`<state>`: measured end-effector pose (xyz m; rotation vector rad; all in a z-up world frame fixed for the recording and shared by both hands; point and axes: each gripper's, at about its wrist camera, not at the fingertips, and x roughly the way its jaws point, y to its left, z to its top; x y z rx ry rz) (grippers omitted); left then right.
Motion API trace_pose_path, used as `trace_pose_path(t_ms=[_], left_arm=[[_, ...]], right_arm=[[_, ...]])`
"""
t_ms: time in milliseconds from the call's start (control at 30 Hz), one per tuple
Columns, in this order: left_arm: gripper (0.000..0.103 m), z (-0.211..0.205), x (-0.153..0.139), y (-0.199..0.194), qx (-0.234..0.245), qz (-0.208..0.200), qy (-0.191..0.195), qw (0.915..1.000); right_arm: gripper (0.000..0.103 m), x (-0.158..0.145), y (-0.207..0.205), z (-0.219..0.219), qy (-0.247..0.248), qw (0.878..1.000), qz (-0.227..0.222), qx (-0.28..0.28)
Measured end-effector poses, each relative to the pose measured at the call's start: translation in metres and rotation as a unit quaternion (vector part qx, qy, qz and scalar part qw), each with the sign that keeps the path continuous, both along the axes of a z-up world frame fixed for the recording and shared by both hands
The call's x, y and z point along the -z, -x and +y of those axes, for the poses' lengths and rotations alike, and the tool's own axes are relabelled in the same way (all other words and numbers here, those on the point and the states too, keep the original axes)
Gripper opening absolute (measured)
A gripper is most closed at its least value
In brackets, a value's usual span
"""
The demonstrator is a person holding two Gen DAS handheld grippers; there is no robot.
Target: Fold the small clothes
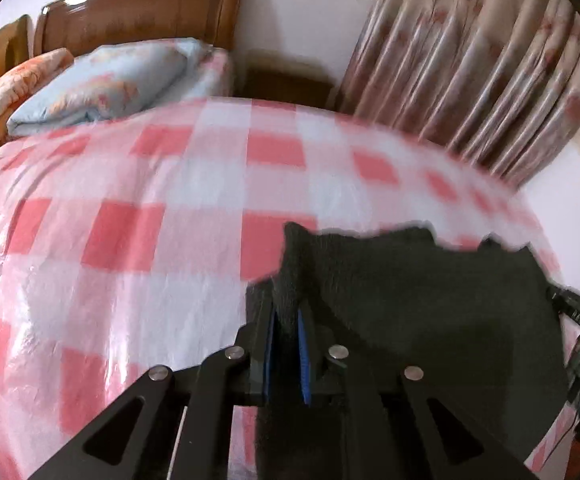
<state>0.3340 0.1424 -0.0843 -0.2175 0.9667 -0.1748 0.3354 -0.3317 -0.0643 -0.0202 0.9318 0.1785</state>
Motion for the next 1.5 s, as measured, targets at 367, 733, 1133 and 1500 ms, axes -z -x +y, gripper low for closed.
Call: trace_pose_path(t_ms=[367,733,1133,1500], left_arm=[[0.037,-0.070,-0.056,0.008,0.014,-0.080,-0.018,0.9965],[0.036,-0.076,-0.005,-0.005,0.056,-0.008,-0.024,0.9981],[0.034,-0.063,-0.002,-0.011,0.062,-0.023,0.028,0.9974],[0.034,-0.071,-0.004,-0.040,0.046,-0.026,0.007,0.9986]], right_arm=[[0.103,-0.053,0.016,0.085,0.000,0.995,-0.073,-0.071],[0.103,0.012,-0.021,0.124,0.118,0.985,0.012,-0.121],[0.103,0.018,-0.031,0.050,0.061,0.997,0.034,-0.038],[0.103,0.021,-0.073,0.057,0.070,0.996,0.027,-0.043]])
